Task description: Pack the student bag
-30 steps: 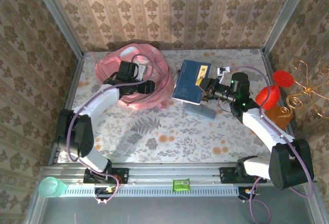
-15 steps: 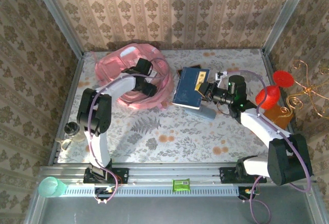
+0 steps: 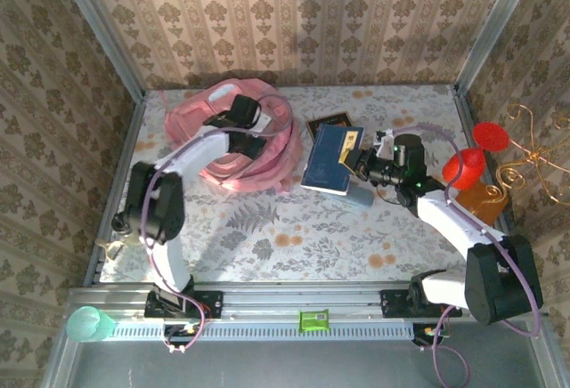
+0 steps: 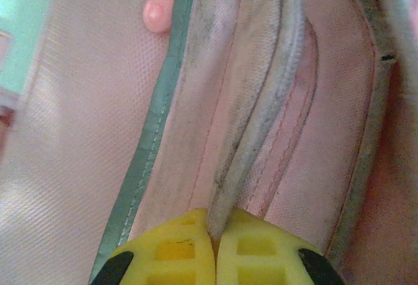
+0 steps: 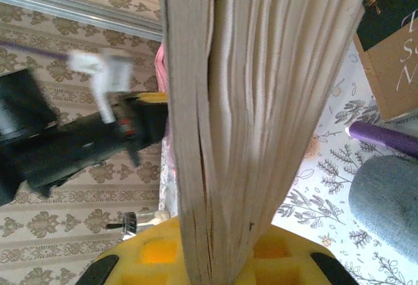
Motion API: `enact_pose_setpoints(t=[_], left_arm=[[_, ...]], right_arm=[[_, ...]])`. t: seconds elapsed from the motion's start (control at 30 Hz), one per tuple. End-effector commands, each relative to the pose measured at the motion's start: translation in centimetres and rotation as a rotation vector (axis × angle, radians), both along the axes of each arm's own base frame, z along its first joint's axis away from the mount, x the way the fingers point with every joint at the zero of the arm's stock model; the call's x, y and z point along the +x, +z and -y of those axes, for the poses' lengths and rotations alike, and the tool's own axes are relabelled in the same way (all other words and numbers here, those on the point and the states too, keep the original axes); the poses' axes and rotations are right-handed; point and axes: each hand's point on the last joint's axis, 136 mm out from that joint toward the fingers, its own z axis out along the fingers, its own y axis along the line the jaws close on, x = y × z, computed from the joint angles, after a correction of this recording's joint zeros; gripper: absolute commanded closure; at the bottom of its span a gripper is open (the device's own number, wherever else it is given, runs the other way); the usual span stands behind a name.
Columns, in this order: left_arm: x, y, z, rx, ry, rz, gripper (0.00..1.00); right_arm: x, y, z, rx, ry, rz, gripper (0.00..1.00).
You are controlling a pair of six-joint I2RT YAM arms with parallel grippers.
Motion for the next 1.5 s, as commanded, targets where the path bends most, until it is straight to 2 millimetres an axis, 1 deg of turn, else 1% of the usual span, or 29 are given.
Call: enact_pose_setpoints(t=[0.0,0.1,0.17,0.23,0.27,0.33,0.4,0.47,0.5,0.57,0.6,0.63,0.8,0.87,0.9,0.93,1.0,1.03,1.1,1.17,1.2,1.27,1.33,1.4,1.43,1.47], left_arm=[[-0.5,9.2,-0.4,-0.263,0.047,0.17,1.0],[-1.0,12.4,-1.2,-0.384,0.059,0.214,1.0],[-1.1,13.7,-1.6,-0.438,0.059,0.228,1.0],[-1.3,14.5,-1.7,-0.462,0.05,0.233,1.0],[-1.3,14.6,-1.8,-0.466,0.047,0.235,1.0],[-1.2,14.8,-2.2,-0.471,0.051,0.238,1.0],[-1.0,14.9,-2.5,-0.482,0.056,0.239,1.0],[-0.9,15.2,-2.7,-0.505,0.047,0.235,1.0],[-0.9,15.3,-2.7,-0.518,0.044,0.234,1.0],[-0.9,15.6,-2.6,-0.544,0.037,0.227,1.0],[-1.0,15.8,-2.5,-0.557,0.031,0.226,1.0],[-1.0,16.0,-2.5,-0.569,0.027,0.223,1.0],[-1.0,16.8,-2.5,-0.599,0.034,0.222,1.0],[-1.1,17.0,-2.5,-0.611,0.035,0.22,1.0],[-1.0,17.2,-2.5,-0.616,0.036,0.221,1.0],[-1.0,17.2,-2.5,-0.619,0.039,0.221,1.0],[-0.8,17.4,-2.8,-0.625,0.053,0.223,1.0],[-0.7,17.4,-2.9,-0.627,0.062,0.224,1.0],[-0.3,17.2,-3.4,-0.631,0.091,0.222,1.0],[0.0,16.8,-3.8,-0.631,0.117,0.225,1.0],[0.3,16.3,-4.1,-0.63,0.135,0.223,1.0],[0.7,15.6,-4.4,-0.623,0.16,0.218,1.0],[1.1,14.6,-5.0,-0.594,0.183,0.215,1.0],[1.4,12.9,-5.8,-0.532,0.221,0.197,1.0],[1.5,12.1,-6.2,-0.506,0.238,0.188,1.0],[1.4,11.3,-6.5,-0.484,0.25,0.177,1.0]], right_arm=[[-0.2,2.4,-2.3,0.011,0.05,0.061,1.0],[-0.2,2.7,-4.5,0.042,0.102,0.055,1.0],[-0.1,2.8,-5.9,0.054,0.127,0.053,1.0],[0.0,2.7,-7.5,0.064,0.15,0.039,1.0],[0.2,2.2,-8.5,0.062,0.161,0.02,1.0],[1.0,1.1,-9.9,0.054,0.151,-0.024,1.0],[2.0,0.8,-11.8,0.062,0.146,-0.035,1.0],[3.6,0.2,-13.6,0.054,0.121,-0.049,1.0],[4.4,0.3,-14.6,0.062,0.111,-0.047,1.0],[6.4,-0.1,-16.5,0.072,0.069,-0.048,1.0],[7.4,-0.3,-17.1,0.07,0.04,-0.05,1.0],[8.6,-0.8,-18.0,0.068,0.008,-0.053,1.0],[14.9,-3.3,-21.0,0.109,-0.192,-0.07,0.98],[17.0,-3.6,-22.3,0.092,-0.244,-0.048,0.93],[17.9,-4.0,-23.0,0.072,-0.264,-0.045,0.87],[18.5,-4.2,-23.7,0.066,-0.268,-0.035,0.83],[19.3,-5.4,-24.7,0.051,-0.249,-0.051,0.71],[19.1,-5.8,-24.8,0.035,-0.232,-0.056,0.66],[18.2,-5.8,-24.1,-0.023,-0.195,-0.036,0.55],[16.7,-5.4,-22.8,-0.066,-0.153,-0.008,0.46],[15.8,-4.5,-22.0,-0.071,-0.13,0.01,0.43],[13.6,-3.1,-20.1,-0.077,-0.098,0.038,0.43],[11.4,-1.1,-18.2,-0.078,-0.061,0.09,0.42],[9.0,-0.4,-15.4,-0.126,-0.032,0.117,0.42],[8.2,-0.3,-14.0,-0.163,-0.021,0.125,0.41],[7.4,-0.7,-12.1,-0.22,-0.021,0.119,0.41]])
